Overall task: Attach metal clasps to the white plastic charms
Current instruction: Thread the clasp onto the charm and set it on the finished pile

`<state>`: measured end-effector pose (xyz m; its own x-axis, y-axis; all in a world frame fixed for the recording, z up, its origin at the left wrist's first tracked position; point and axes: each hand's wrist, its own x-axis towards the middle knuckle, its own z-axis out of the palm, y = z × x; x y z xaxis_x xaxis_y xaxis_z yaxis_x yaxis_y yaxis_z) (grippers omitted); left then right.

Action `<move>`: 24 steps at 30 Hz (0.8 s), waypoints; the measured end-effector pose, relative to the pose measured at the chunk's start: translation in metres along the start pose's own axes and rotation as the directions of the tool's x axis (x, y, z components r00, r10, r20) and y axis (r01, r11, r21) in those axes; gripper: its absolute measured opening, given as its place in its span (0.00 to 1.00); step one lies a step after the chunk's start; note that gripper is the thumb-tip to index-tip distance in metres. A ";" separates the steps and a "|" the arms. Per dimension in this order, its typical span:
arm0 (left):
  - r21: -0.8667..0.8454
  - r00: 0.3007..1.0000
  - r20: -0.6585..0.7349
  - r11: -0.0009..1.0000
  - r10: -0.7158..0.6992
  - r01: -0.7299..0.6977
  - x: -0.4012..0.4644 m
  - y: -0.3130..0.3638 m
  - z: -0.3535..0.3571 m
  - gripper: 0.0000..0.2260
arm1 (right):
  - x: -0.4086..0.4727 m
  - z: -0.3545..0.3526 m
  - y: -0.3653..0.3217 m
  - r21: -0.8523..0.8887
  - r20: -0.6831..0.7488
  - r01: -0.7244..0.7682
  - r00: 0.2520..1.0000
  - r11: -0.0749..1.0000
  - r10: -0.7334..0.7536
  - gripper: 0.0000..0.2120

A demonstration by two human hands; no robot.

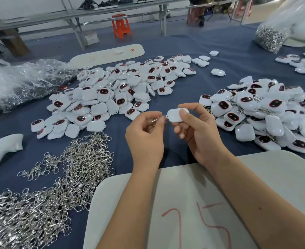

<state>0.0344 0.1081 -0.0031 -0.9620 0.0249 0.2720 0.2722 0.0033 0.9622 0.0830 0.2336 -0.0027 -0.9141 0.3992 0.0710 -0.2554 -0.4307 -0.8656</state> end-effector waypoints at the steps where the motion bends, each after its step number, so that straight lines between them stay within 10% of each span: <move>1: 0.081 0.997 0.009 0.994 0.076 -0.077 0.001 0.000 -0.002 0.05 | 0.000 0.000 0.000 -0.003 -0.004 -0.002 1.000 1.000 0.002 0.05; 14: 0.451 0.868 0.273 0.741 0.416 -0.497 -0.001 0.002 -0.007 0.06 | 0.000 0.003 0.002 -0.175 -0.091 0.033 0.995 0.984 -0.049 0.02; 19: 0.014 1.000 -0.014 1.000 0.004 -0.003 -0.004 0.003 0.001 0.05 | -0.002 0.006 0.000 -0.109 -0.040 0.052 0.998 0.993 -0.056 0.05; 24: -0.481 0.905 0.178 0.768 -0.386 0.422 -0.011 0.009 0.012 0.06 | -0.002 0.005 -0.001 -0.047 -0.003 0.055 0.998 0.997 -0.055 0.07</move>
<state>0.0476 0.1198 0.0024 -0.9718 0.1990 -0.1268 -0.2079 -0.4680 0.8589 0.0838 0.2293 0.0008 -0.8978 0.4245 0.1172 -0.2900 -0.3695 -0.8828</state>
